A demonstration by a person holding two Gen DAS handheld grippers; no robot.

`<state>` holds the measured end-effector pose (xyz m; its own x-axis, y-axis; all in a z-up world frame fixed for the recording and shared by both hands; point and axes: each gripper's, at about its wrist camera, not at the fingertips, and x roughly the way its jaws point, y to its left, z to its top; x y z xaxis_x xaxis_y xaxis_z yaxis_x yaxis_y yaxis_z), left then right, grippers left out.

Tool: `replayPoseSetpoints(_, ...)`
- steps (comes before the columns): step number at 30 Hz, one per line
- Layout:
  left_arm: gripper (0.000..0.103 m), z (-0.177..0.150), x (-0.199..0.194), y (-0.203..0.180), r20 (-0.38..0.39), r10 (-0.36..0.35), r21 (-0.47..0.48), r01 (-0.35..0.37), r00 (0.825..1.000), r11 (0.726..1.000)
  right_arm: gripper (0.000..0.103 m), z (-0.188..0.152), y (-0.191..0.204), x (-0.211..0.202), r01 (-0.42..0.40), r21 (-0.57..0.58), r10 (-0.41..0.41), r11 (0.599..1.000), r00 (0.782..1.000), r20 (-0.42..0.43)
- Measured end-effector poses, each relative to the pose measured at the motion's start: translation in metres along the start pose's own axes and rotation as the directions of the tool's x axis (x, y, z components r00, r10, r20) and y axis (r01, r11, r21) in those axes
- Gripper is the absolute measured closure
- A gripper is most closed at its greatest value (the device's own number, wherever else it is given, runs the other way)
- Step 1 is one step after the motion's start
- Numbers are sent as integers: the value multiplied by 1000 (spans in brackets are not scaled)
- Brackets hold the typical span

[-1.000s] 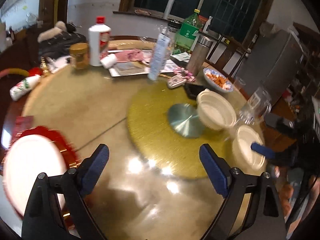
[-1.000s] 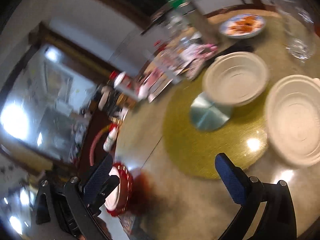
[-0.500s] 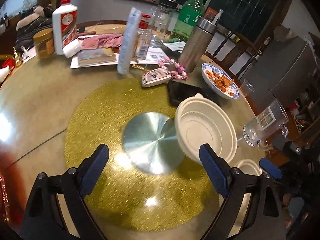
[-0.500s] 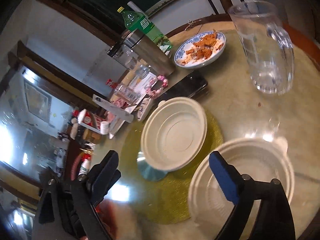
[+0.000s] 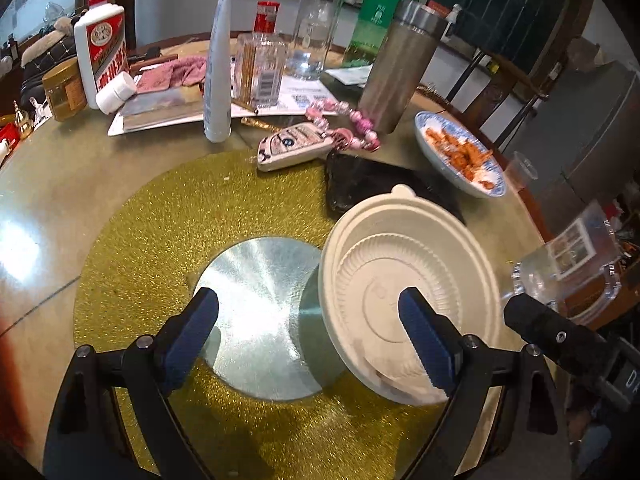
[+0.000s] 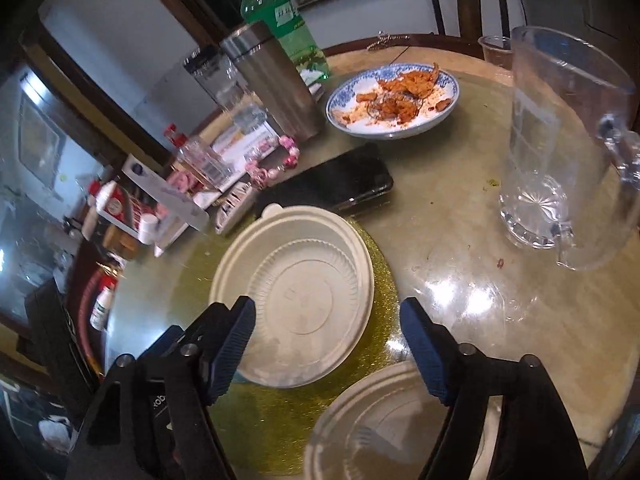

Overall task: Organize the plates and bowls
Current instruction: 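Grasp the rim of the beige pulp bowl with both grippers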

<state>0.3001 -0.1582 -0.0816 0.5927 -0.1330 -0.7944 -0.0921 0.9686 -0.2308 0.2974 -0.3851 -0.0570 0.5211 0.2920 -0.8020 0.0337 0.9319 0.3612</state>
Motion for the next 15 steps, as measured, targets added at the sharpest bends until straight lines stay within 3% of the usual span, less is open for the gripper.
replayPoseSetpoints(9,25,-8,20,-5,-52,43,31,-42,998,999,46,-2,-2,26,49,-12,-49,999,998,-48)
replayPoseSetpoints(15,40,-11,28,-8,-63,60,56,-57,996,997,64,-3,-4,37,77,-7,-77,997,994,-77)
